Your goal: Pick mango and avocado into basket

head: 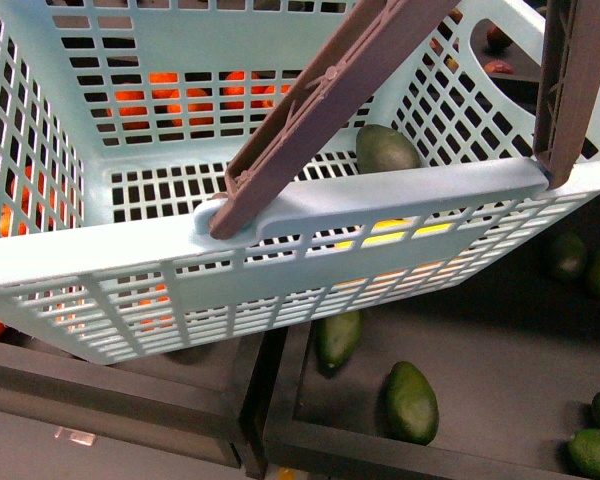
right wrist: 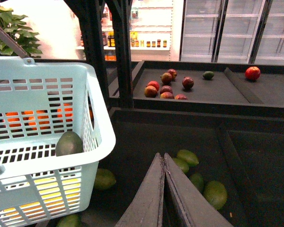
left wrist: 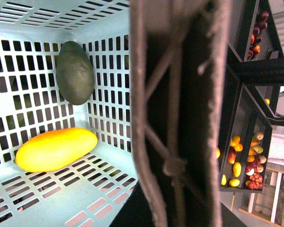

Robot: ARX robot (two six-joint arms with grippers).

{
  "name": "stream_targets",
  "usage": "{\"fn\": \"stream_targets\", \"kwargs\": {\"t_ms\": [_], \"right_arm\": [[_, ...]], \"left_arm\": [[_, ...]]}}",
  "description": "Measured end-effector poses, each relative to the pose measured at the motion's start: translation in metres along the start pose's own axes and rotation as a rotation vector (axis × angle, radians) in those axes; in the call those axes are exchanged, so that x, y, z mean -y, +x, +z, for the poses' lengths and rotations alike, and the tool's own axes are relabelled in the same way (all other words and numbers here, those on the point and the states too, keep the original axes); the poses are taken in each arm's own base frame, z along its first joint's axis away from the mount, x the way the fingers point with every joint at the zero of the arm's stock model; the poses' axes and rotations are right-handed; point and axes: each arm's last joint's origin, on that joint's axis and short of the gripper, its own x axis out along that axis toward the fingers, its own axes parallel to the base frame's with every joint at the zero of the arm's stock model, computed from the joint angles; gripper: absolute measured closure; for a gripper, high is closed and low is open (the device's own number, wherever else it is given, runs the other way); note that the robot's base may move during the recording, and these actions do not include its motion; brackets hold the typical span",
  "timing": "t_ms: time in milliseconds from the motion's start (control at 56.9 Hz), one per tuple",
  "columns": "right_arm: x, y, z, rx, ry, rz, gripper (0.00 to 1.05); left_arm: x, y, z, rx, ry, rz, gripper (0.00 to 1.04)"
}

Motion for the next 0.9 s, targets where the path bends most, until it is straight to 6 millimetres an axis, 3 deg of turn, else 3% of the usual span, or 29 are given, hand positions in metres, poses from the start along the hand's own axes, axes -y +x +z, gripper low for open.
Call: {"fn": "stream_targets", "kwargs": {"t_ms": [70,334,545,897], "right_arm": [[0.0,0.0,0.0,0.0,-0.001,0.0,0.98],[0.0,0.0,0.0,0.0,-0.002,0.0,0.56],[0.0,0.0,0.0,0.0,-0.001,0.0,0.06],[0.0,-0.0001,-0.0002,-0.002,-0.001,-0.001,0.08]], "left_arm": [[0.0,0.0001,-0.0001,-0.002,-0.002,-0.001,0.99],[-0.0001,0.0001,0.0001,0.0,-0.001,0.0,0.99],[-0.0001,0.0001,0.0001,-0.001,-0.001,0.0,0.99],[0.0024,0.0017,-0.0039,-0.023,-0.002,-0.013,0.99]]}}
